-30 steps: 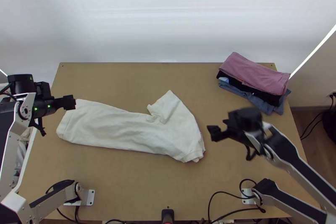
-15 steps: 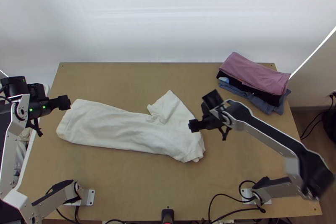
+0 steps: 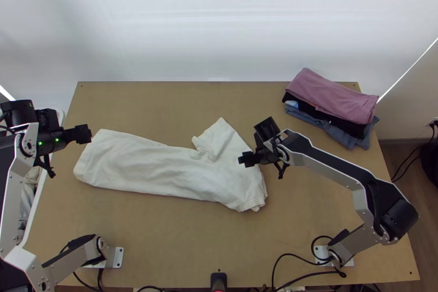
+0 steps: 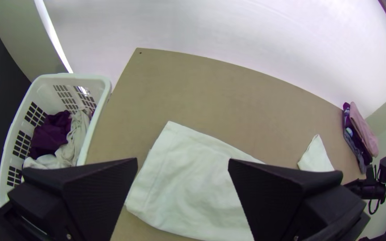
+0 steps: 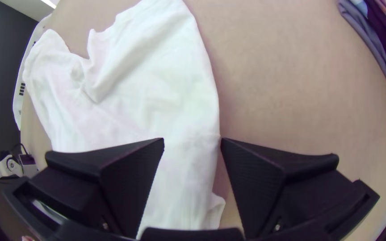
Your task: Fold the t-shirt
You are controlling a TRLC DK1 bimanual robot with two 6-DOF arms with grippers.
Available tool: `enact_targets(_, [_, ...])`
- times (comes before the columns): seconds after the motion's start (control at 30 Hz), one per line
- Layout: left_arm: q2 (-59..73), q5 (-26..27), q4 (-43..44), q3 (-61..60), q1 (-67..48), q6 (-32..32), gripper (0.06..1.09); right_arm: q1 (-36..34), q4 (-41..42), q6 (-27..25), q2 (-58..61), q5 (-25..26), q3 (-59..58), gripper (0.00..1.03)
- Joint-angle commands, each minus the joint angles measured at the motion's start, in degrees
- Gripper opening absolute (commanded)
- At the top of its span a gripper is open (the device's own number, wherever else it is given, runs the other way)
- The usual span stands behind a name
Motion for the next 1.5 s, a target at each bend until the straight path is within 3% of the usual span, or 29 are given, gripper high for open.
enact_targets(0.0, [0.24, 0.68, 1.44, -1.44, 0.90, 1.13, 1.04, 0.24, 1.70, 0.08, 1.64, 1.16, -0.20, 0.52])
enact_targets(0.13, [0.33, 0.68, 2.49, -2.06, 1.60, 1.39, 1.04, 0.16, 1.78, 0.17, 3.05, 1.16, -0.12, 0.51])
enact_targets(0.17, [0.33, 0.68, 2.58, -2.23, 1.69, 1.57, 1.04, 0.24, 1.96, 0.00, 3.05, 1.25, -0.29, 0.36])
enact_targets(0.2, [0.41, 0.68, 2.67, -2.41, 2.04, 1.92, 1.04, 0.24, 2.58, -0.09, 3.05, 1.25, -0.56, 0.28])
enact_targets(0.47, [2.88, 0.68, 4.69, -3.03, 4.15, 6.22, 1.03, 3.67, 2.14, -1.32, -0.82, 2.92, -1.87, 0.18])
enact_targets(0.57, [4.28, 0.68, 6.27, -2.76, 4.85, 6.75, 1.03, 4.46, 2.49, -2.90, -3.54, 4.59, -2.67, 0.03])
enact_targets(0.73, [9.73, 0.68, 8.91, -0.56, 6.88, 7.63, 1.03, 3.32, 2.14, -2.99, -7.41, 6.52, -4.25, 0.03])
enact_targets(0.93, [22.91, 1.12, 6.01, 9.54, 7.76, 7.63, 1.03, -0.20, 4.16, -2.90, -12.68, 7.58, -6.36, 0.03])
enact_targets(1.1, [33.64, 8.59, -1.82, 20.44, 7.76, 7.10, 1.03, -1.43, 5.74, -2.82, -13.83, 7.58, -7.06, 0.03])
enact_targets(1.2, [37.68, 12.64, -3.84, 24.48, 7.84, 6.93, 0.89, -1.78, 6.00, -2.73, -13.91, 7.58, -7.32, 0.03])
enact_targets(1.33, [42.51, 12.46, -5.42, 27.38, 7.76, 7.10, 0.87, -2.22, 6.18, -2.29, -13.56, 7.58, -7.32, 0.03])
enact_targets(1.43, [43.57, 12.29, -4.45, 27.03, 7.84, 6.31, 0.48, -2.74, 6.35, -2.20, -13.56, 7.58, -7.41, 0.03])
enact_targets(1.47, [43.74, 12.29, -3.75, 26.95, 7.93, 5.87, 0.42, -2.92, 6.71, -2.20, -13.56, 7.58, -7.50, 0.03])
